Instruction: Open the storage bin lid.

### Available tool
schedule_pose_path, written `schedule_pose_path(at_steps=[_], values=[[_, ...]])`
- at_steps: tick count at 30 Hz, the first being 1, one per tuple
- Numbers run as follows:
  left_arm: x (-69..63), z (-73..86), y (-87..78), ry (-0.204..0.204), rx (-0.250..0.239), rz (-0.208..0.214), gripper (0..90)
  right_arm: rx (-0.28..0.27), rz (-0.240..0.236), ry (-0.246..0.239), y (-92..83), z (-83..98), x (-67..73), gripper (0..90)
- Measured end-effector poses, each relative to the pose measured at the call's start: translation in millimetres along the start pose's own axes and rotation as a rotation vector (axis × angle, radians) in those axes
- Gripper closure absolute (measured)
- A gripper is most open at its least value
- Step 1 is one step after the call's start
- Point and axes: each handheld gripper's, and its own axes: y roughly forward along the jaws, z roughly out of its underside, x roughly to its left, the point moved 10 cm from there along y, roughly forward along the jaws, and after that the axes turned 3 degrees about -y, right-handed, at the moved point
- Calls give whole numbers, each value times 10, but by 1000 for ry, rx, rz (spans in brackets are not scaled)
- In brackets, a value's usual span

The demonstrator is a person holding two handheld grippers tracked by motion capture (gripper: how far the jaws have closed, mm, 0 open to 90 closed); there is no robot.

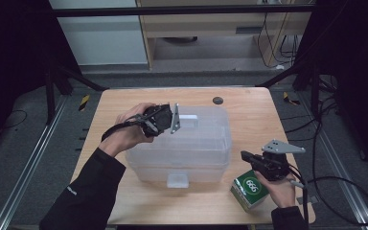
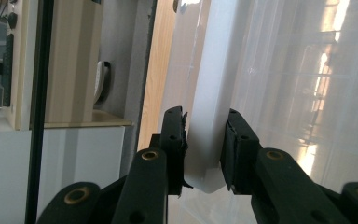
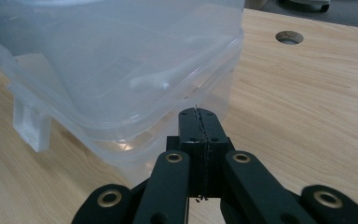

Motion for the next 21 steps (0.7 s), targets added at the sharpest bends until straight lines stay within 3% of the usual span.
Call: schedule_pose_path(at_steps=[21], values=[[303, -15, 84, -91, -19, -58, 698, -22, -47, 10, 80, -24, 116, 900]])
